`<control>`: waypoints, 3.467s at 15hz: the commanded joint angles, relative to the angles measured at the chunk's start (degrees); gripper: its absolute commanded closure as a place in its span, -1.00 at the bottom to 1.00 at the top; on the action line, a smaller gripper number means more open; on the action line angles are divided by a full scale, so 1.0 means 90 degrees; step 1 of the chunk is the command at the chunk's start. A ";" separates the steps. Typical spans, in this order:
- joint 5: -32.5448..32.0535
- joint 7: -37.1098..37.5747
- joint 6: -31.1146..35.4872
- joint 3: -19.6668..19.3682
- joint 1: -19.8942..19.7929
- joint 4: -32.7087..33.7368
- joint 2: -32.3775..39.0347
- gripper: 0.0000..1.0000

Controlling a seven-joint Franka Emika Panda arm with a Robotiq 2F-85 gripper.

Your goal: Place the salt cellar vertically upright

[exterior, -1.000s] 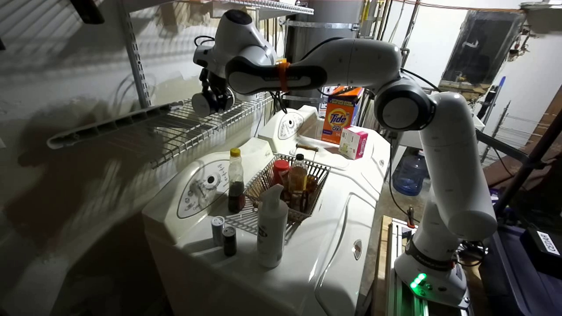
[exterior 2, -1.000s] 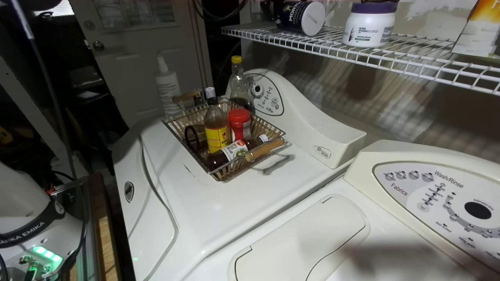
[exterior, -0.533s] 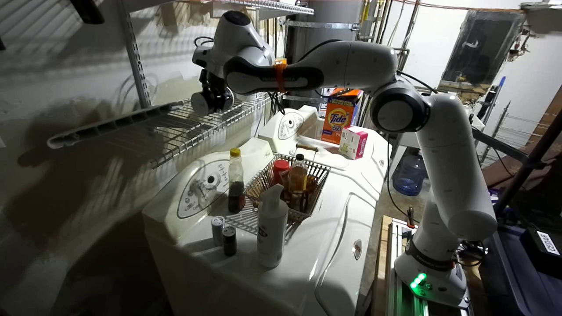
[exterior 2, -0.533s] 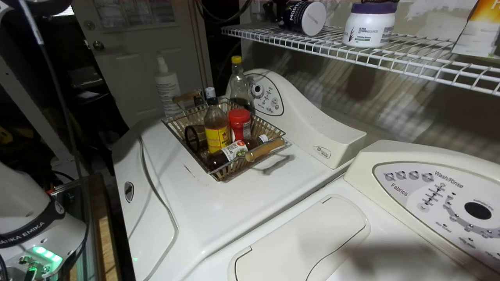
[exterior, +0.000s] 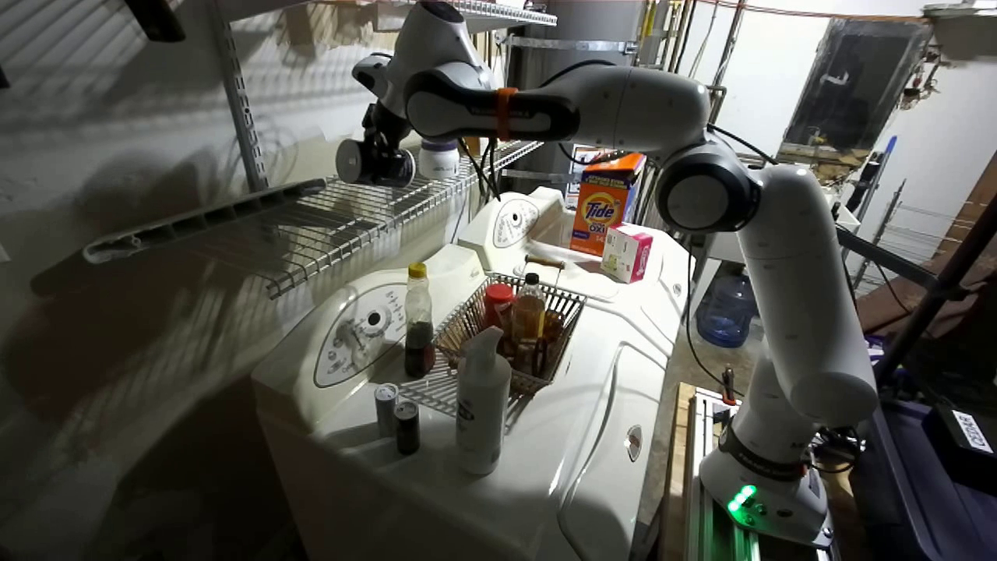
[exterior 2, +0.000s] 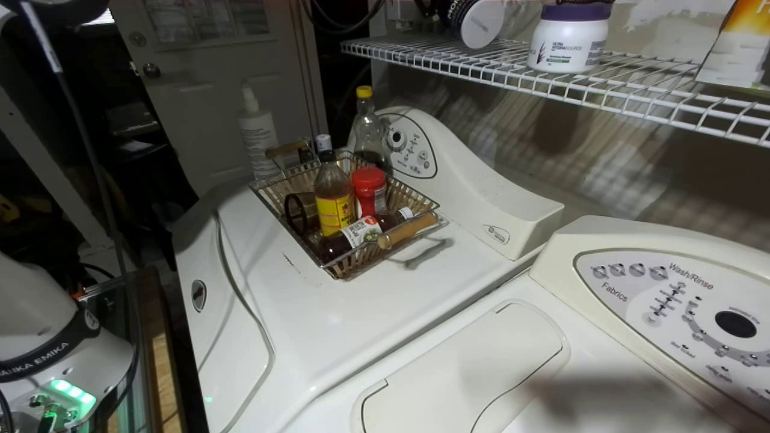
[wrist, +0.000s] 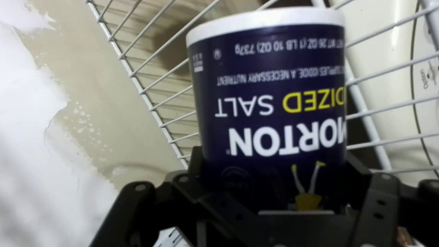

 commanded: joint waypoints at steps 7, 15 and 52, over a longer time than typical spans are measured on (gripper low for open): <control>0.1953 0.0976 0.1412 0.0381 -0.0519 -0.0531 -0.0410 -0.29; 0.4567 0.0442 0.3318 0.1313 -0.1295 -0.2059 -0.0978 -0.29; 1.1626 -0.5839 0.5837 0.3329 -0.2688 -0.4085 -0.2348 -1.00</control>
